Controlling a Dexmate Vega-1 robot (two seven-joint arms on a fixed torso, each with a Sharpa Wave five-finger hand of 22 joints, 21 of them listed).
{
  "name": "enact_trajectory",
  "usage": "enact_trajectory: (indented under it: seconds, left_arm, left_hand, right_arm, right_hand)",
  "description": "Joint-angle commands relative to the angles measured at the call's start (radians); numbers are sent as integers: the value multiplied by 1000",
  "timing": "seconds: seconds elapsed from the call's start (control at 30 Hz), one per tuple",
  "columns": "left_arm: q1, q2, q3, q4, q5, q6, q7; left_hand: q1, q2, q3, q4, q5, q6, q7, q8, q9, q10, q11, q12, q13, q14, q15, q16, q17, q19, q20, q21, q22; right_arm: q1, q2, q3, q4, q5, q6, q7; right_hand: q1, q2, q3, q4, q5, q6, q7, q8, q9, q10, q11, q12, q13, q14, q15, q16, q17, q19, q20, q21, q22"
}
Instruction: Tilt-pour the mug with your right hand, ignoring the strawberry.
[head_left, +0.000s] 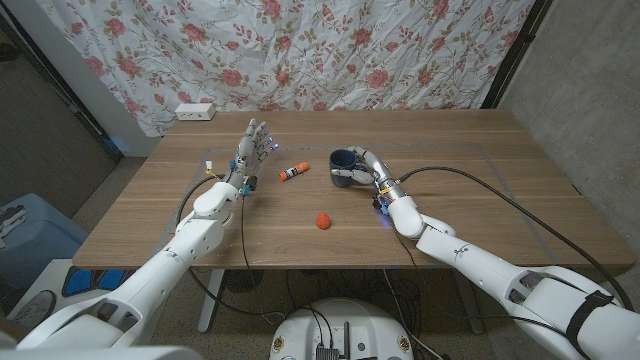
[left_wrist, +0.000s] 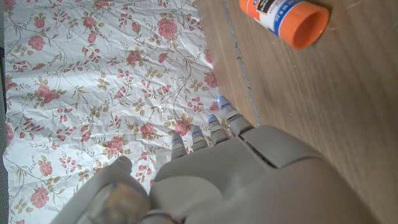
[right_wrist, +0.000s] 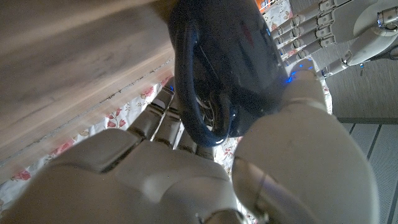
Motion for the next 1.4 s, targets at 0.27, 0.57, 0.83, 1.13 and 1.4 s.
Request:
enact_trajectory:
  seconds: [0.27, 0.57, 0.83, 1.13, 1.4]
  left_arm:
    - [0, 0, 0, 0, 0, 1, 0]
    - [0, 0, 0, 0, 0, 1, 0]
    - [0, 0, 0, 0, 0, 1, 0]
    - [0, 0, 0, -1, 0, 1, 0]
    - [0, 0, 0, 0, 0, 1, 0]
  left_hand:
    - [-3, 119, 6, 1, 4, -3, -7, 6, 3, -4, -7, 4, 5, 9, -4, 5, 5, 9, 0, 6, 3]
    - [-3, 119, 6, 1, 4, -2, -7, 7, 3, -4, -5, 4, 5, 9, -4, 5, 5, 9, 0, 6, 3]
    - [-3, 119, 6, 1, 4, -2, -7, 6, 3, -4, -6, 4, 5, 8, -4, 5, 5, 9, 0, 6, 3]
    - [-3, 119, 6, 1, 4, -2, -6, 6, 3, -4, -6, 4, 5, 8, -4, 5, 5, 9, 0, 6, 3]
    - [-3, 119, 6, 1, 4, -3, -8, 6, 3, -3, -8, 4, 5, 8, -3, 5, 5, 9, 0, 6, 3]
  right_arm:
    - [-11, -10, 16, -14, 8, 19, -8]
    - [-17, -20, 28, -42, 8, 16, -5]
    - [-32, -44, 45, -100, 7, -11, 4]
    - [-53, -78, 70, -186, 5, -54, 22]
    - [-67, -113, 90, -266, 2, -101, 51]
  right_hand:
    - [111, 89, 42, 6, -29, 139, -80, 29, -3, 105, -48, 11, -6, 49, -158, 19, 13, 28, -49, 6, 3]
    - [133, 95, 53, 3, -42, 167, -79, 41, -7, 137, -50, 15, -8, 69, -162, 23, 15, 44, -63, 7, 3]
    - [156, 103, 60, 0, -51, 180, -81, 46, -10, 148, -50, 13, -7, 82, -167, 30, 20, 58, -72, 10, 4]
    - [173, 109, 63, 2, -62, 196, -80, 53, -12, 166, -53, 14, -6, 100, -167, 38, 23, 74, -78, 12, 5]
    - [183, 112, 64, 4, -67, 209, -77, 58, -14, 180, -50, 16, -3, 110, -167, 40, 23, 86, -79, 15, 5]
